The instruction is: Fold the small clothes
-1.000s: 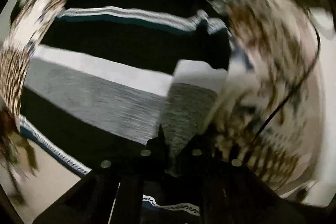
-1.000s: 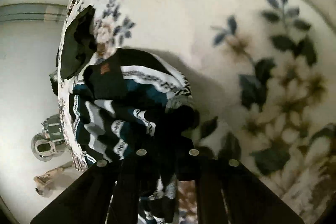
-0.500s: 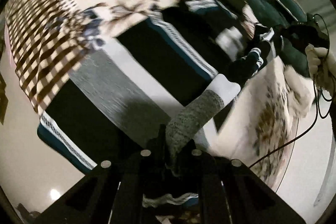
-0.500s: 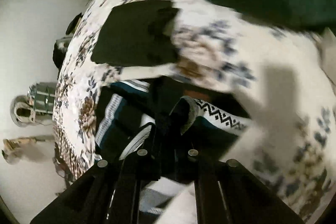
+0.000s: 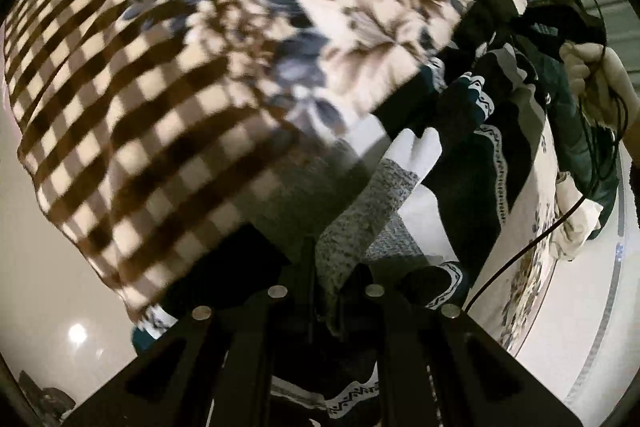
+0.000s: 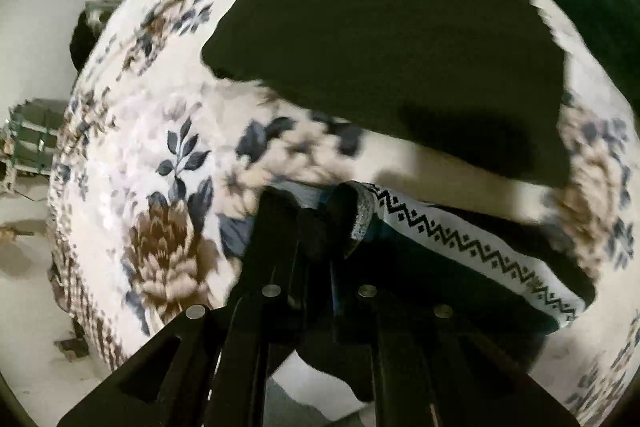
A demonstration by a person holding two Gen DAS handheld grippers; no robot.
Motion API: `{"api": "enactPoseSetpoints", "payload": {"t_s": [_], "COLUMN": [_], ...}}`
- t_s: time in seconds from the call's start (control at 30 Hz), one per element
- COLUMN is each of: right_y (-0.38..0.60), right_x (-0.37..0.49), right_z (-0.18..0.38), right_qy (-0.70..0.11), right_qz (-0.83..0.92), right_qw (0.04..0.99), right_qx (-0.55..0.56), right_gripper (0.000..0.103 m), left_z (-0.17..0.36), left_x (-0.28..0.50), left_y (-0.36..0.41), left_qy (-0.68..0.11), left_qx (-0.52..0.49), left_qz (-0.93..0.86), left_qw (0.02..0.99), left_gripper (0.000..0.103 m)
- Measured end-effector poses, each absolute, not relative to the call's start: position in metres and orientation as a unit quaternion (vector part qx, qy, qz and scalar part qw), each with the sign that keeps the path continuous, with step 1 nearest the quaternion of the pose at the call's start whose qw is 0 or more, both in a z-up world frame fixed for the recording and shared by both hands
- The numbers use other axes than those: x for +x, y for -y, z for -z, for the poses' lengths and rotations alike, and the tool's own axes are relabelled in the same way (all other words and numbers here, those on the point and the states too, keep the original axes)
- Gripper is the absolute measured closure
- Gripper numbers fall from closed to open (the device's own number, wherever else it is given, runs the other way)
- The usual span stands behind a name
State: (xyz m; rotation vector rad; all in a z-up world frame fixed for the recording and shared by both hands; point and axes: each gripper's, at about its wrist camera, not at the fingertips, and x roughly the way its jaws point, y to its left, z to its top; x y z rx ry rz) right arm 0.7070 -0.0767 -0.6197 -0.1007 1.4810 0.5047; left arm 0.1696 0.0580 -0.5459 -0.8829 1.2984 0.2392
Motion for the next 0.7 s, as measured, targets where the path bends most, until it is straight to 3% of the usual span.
{"api": "enactPoseSetpoints", "payload": {"t_s": [0.13, 0.17, 0.2, 0.27, 0.33, 0.5, 0.7], "right_y": [0.043, 0.043, 0.045, 0.051, 0.061, 0.088, 0.106], "right_x": [0.705, 0.705, 0.701, 0.687, 0.657, 0.532, 0.369], "right_z": [0.639, 0.638, 0.634, 0.616, 0.591, 0.582, 0.650], "right_qy": [-0.684, -0.688, -0.692, -0.687, -0.672, -0.706, -0.775], "right_qz": [-0.215, -0.215, -0.220, -0.229, -0.255, -0.317, -0.344], "right_qw": [0.694, 0.691, 0.687, 0.688, 0.694, 0.630, 0.530], "right_qx": [-0.072, -0.057, -0.040, -0.036, -0.038, -0.059, -0.015], "right_gripper": [0.092, 0.087, 0.072, 0.055, 0.055, 0.055, 0.055], "left_z": [0.567, 0.570, 0.570, 0.565, 0.559, 0.556, 0.541], "left_x": [0.168, 0.168, 0.166, 0.160, 0.154, 0.129, 0.095], "left_y": [-0.074, -0.078, -0.080, -0.085, -0.088, -0.098, -0.108], "left_qy": [-0.611, -0.619, -0.623, -0.626, -0.640, -0.659, -0.673], "left_qx": [-0.410, -0.409, -0.407, -0.402, -0.376, -0.354, -0.303], "left_qz": [-0.078, -0.072, -0.065, -0.050, -0.048, -0.051, -0.098], "left_qw": [0.672, 0.666, 0.664, 0.666, 0.668, 0.662, 0.668], "left_gripper": [0.082, 0.070, 0.065, 0.057, 0.046, 0.045, 0.045]}}
